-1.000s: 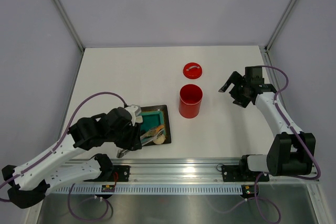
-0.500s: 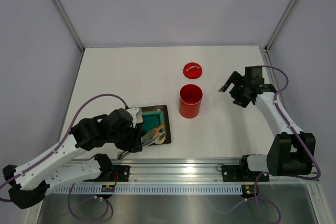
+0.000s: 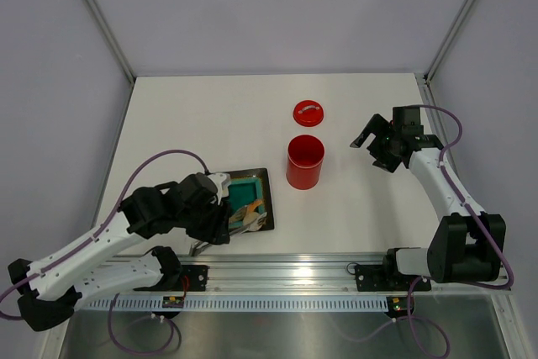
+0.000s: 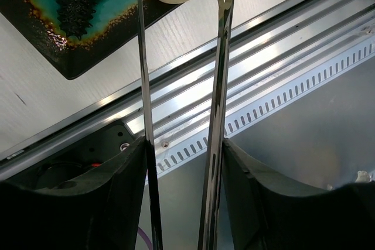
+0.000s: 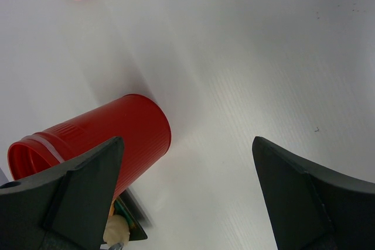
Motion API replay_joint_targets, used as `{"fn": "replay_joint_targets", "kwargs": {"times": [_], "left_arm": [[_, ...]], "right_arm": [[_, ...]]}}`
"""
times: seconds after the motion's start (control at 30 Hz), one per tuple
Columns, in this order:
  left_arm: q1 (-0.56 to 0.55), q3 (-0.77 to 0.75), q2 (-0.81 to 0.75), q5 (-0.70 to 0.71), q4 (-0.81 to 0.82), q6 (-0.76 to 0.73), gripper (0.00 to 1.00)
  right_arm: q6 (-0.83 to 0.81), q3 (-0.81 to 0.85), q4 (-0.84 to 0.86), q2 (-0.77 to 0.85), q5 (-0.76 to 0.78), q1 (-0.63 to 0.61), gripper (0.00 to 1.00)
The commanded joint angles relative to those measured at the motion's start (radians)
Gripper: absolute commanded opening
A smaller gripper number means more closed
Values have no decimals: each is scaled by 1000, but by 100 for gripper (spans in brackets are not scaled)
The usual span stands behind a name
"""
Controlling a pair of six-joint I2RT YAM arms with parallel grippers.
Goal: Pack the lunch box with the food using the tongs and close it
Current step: Pick up the fake food from the plate, then place the fake food in the packing box.
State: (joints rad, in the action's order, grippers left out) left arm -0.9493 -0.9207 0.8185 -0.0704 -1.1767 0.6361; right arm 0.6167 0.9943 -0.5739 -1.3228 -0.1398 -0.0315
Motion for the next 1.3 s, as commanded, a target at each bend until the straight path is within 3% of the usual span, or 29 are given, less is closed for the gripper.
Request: {"fn": "replay_joint_targets", "kwargs": {"times": [0.0, 0.17, 0.3, 0.43, 0.6, 1.0, 1.27], "left_arm": [[-6, -1, 5, -2, 17, -16, 53], [-8, -9, 7, 1, 14, -18, 49], [-9, -10, 8, 0, 17, -21, 40], [-11, -27, 10, 0, 12, -24, 19], [-11, -92, 2, 12, -23, -35, 1], [-9, -277, 18, 128, -80, -47, 0], [-9, -438, 105, 176, 49, -94, 0]], "right_arm": [[-5, -2, 6, 30, 6, 1, 99], [-3, 0, 6, 33, 5, 1, 99], [-3, -2, 6, 33, 5, 1, 99], [-5, -3, 8, 33, 5, 1, 99], [-5, -2, 6, 33, 5, 1, 99], [-3, -8, 8, 45, 3, 1, 99], [-5, -10, 3, 59, 5, 1, 99]]}}
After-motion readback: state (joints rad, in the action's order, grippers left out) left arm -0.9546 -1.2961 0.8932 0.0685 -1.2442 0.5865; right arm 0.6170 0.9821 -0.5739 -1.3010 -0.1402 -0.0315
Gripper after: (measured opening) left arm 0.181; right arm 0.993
